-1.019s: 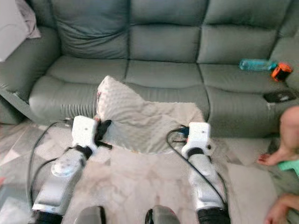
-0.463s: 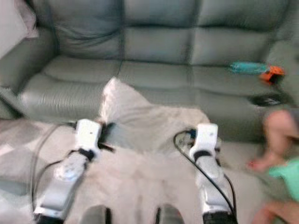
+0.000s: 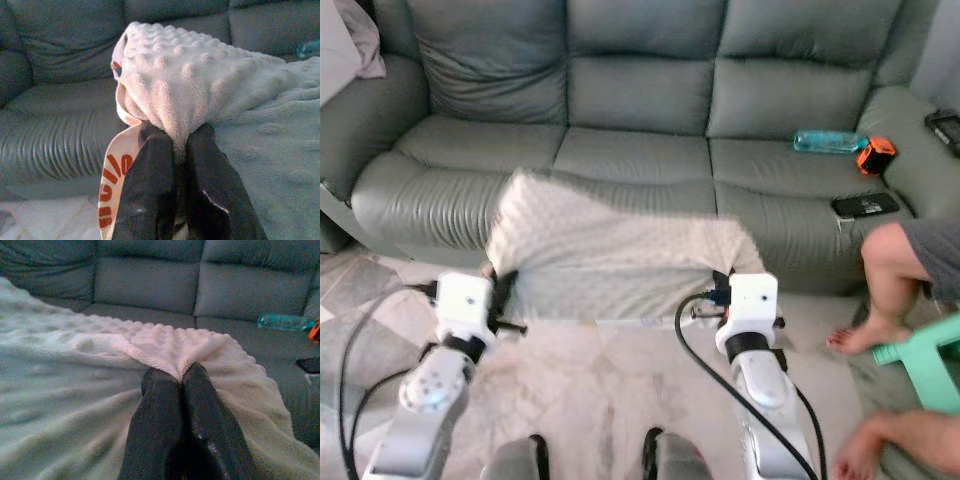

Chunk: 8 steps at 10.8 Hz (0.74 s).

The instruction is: Move the pillow to the sofa

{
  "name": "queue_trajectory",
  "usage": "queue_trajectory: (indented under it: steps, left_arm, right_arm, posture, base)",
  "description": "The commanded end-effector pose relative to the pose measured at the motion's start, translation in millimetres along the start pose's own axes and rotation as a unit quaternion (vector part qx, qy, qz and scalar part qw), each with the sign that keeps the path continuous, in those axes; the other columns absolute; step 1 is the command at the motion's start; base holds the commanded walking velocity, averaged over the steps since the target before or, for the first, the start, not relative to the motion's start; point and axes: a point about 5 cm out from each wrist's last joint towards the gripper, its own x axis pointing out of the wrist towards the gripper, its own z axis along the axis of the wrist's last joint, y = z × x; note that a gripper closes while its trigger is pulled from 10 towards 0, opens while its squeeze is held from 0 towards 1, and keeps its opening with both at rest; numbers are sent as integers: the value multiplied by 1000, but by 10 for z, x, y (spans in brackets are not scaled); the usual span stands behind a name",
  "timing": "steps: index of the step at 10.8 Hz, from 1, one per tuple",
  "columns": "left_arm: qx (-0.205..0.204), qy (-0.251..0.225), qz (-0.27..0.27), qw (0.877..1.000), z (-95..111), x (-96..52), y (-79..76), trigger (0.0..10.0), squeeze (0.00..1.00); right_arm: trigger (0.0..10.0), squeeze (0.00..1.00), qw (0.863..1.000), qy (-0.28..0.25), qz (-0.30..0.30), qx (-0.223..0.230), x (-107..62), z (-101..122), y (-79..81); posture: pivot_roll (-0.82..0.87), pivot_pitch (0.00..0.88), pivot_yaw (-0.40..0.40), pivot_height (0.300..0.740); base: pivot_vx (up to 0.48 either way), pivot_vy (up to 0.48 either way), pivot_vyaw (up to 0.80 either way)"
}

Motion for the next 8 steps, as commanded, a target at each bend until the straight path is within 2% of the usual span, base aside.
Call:
queue_trajectory:
  steps: [1,2,3,5,8]
  left_arm:
    - [-1,-11,30,999,74,-34,115,10000,0]
    - [-2,-18,24,1000,112,-142,59,10000,0]
    - [0,-17,12,1000,104,-185,29,10000,0]
    - [-7,-15,15,1000,103,-144,77,10000,0]
    - [-13,-19,-7,1000,133,-113,11,10000,0]
  right_arm:
    - [10000,0,1000,-12,-22,-13,-58,84,-96]
    - [10000,0,999,-10,-27,-20,-184,105,-139]
    - [10000,0,999,-3,-36,-20,-222,89,-200]
    - [10000,0,999,15,-41,-18,-267,19,-231]
    - [10000,0,999,12,-40,-12,-221,60,-187]
  posture:
    - [8,107,-23,740]
    - [8,105,-25,740]
    - [5,103,-25,740]
    - [1,102,-22,740]
    - [2,98,-18,740]
  base:
    - [0,0,0]
    - [0,0,0]
    - [0,0,0]
    - [0,0,0]
    - [0,0,0]
